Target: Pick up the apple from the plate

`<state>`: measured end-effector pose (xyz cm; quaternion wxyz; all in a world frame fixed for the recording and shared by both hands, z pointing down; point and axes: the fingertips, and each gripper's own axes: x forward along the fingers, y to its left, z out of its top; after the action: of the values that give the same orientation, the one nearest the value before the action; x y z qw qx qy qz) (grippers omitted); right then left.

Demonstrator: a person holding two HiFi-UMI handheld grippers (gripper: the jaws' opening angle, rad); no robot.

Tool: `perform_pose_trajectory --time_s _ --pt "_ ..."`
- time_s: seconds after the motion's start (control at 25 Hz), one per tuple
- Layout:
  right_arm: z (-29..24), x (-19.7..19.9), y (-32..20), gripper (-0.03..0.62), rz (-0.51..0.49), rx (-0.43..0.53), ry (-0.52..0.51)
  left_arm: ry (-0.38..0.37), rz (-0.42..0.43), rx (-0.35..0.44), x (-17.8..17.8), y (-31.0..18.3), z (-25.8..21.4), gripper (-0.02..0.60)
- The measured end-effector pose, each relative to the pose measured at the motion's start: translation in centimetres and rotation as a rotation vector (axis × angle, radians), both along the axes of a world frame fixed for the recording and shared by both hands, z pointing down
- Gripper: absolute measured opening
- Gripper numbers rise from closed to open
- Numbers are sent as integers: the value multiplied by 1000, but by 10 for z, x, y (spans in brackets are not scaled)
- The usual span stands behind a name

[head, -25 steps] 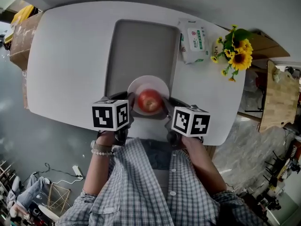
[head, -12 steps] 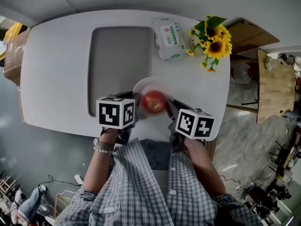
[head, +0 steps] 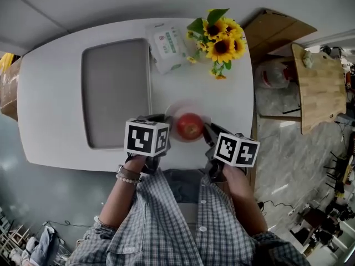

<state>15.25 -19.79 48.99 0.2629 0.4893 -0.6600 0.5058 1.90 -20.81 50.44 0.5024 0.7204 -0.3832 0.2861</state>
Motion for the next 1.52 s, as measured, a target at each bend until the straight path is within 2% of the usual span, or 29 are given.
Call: perform_pose_trajectory --time_s 0.32,0.6,0.84,0.96,1.24,1.4,1.52 --pt "23 34 11 80 14 -45 -14 -38 69 -39 36 4 20 67" --pt "46 43 16 78 0 -70 -22 -89 110 -47 43 7 34 67" --pt "50 45 16 77 -5 -59 -57 -91 124 -45 47 7 37 67" --pt "50 48 16 77 -6 -28 -58 -85 129 -39 49 6 38 67" --pt "45 50 11 78 -35 123 -26 -71 148 -12 55 10 38 71" --pt "39 48 8 78 -92 226 49 -57 151 8 56 11 36 89" --pt "34 48 3 78 -111 267 85 -47 148 29 57 9 32 101"
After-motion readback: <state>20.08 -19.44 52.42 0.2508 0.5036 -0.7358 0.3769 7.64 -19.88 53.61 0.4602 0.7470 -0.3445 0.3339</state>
